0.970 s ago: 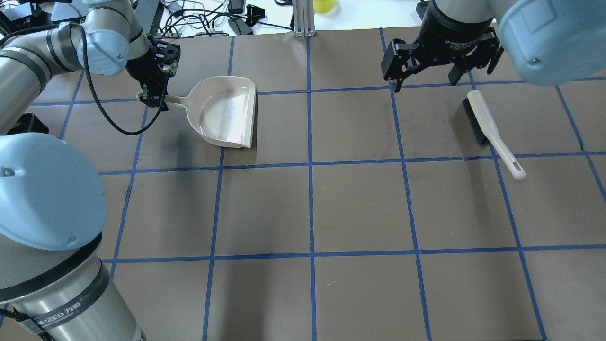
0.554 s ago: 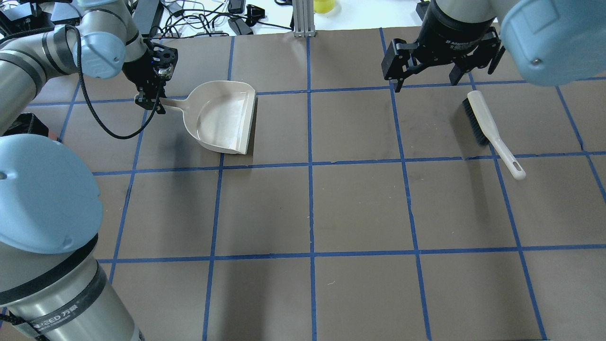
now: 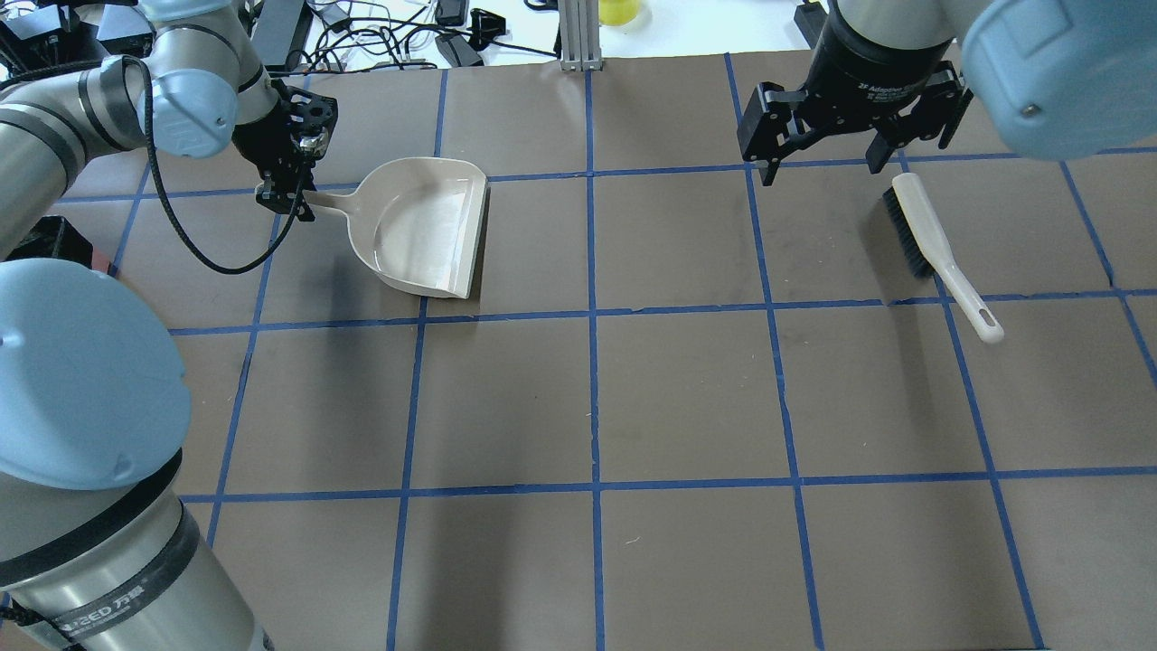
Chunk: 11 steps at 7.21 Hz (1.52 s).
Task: Sweep and dump trash into bin
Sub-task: 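Lower the dustpan onto the table and open the left gripper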
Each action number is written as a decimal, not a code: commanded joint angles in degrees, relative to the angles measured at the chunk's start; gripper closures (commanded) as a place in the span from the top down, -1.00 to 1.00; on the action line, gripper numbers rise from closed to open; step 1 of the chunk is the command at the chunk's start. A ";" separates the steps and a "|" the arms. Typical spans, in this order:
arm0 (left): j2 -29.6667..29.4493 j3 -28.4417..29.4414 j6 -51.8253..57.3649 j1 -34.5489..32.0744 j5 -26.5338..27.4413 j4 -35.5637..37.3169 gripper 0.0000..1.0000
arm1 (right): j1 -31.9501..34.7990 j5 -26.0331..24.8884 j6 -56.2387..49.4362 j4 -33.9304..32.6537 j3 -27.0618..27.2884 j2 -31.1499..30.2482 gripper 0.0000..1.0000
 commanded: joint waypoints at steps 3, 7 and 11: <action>0.21 -0.12 -1.62 0.20 -0.42 0.23 0.06 | -1.47 0.29 0.07 -0.01 -0.15 -0.28 1.00; 10.11 0.33 -9.51 -1.03 -2.70 -14.24 0.17 | -1.47 1.26 -2.81 -1.68 0.02 0.16 0.98; 18.65 0.67 -37.05 -6.99 -1.92 -18.94 0.31 | -1.47 1.17 -5.03 -1.60 0.03 0.08 1.00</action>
